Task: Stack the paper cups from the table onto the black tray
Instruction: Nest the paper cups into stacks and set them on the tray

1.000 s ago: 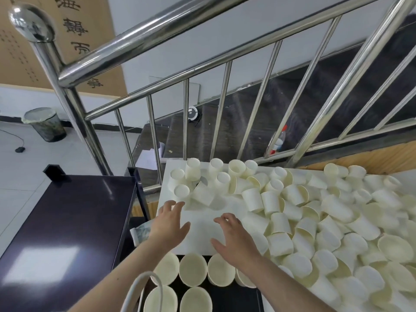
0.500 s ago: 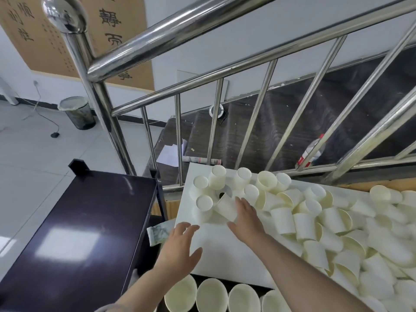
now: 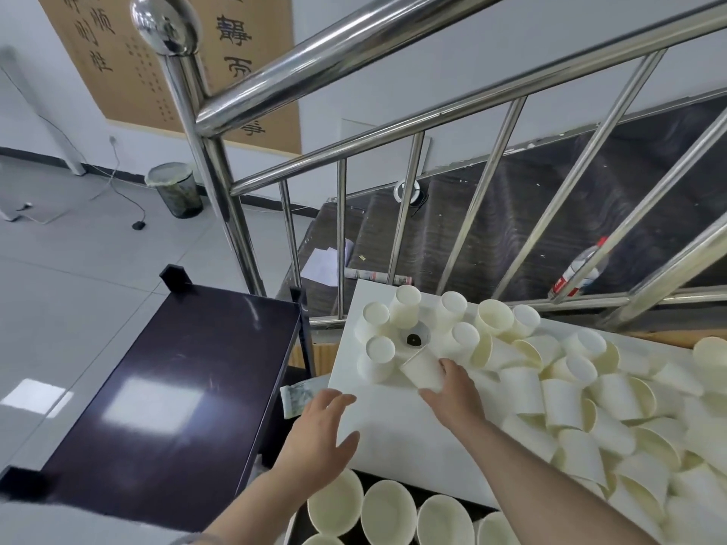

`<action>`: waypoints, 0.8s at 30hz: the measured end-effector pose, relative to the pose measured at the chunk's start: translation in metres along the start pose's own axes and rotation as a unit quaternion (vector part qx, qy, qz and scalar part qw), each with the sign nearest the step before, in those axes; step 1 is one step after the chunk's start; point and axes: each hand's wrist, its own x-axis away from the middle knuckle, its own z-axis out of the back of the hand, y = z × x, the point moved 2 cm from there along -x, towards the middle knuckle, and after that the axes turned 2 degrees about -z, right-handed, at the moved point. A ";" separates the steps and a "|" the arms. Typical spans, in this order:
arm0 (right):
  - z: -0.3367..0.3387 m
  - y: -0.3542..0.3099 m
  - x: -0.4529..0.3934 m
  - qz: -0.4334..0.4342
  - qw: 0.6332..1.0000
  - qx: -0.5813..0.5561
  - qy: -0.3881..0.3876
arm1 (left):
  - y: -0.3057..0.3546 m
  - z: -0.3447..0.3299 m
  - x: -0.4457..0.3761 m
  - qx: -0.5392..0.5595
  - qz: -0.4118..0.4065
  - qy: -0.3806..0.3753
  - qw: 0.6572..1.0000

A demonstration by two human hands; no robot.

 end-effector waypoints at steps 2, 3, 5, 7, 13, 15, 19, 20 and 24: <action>0.003 0.007 0.013 -0.008 0.999 -0.053 -0.002 | 0.006 0.000 -0.003 0.015 0.004 0.005 1.000; 0.003 0.011 0.020 -0.009 0.996 -0.084 -0.003 | 0.009 0.000 -0.005 0.026 0.012 0.007 1.000; 0.006 0.018 0.037 -0.005 0.989 -0.142 -0.025 | 0.019 -0.004 -0.011 0.057 0.038 0.003 0.998; 0.006 0.023 0.052 0.010 0.982 -0.177 -0.060 | 0.029 -0.010 -0.016 0.090 0.066 -0.014 0.994; 0.002 0.037 0.077 0.051 0.971 -0.206 -0.113 | 0.055 -0.032 -0.028 0.141 0.084 -0.061 0.985; 0.005 0.039 0.083 0.060 0.971 -0.203 -0.113 | 0.058 -0.039 -0.031 0.139 0.078 -0.060 0.985; 0.013 0.046 0.089 0.062 0.977 -0.161 -0.128 | 0.063 -0.041 -0.032 0.101 0.053 -0.059 0.992; 0.016 0.047 0.089 0.056 0.979 -0.157 -0.121 | 0.065 -0.041 -0.032 0.075 0.031 -0.062 0.995; 0.020 0.039 0.082 0.008 0.971 -0.223 -0.082 | 0.068 -0.040 -0.028 -0.036 -0.052 -0.089 0.994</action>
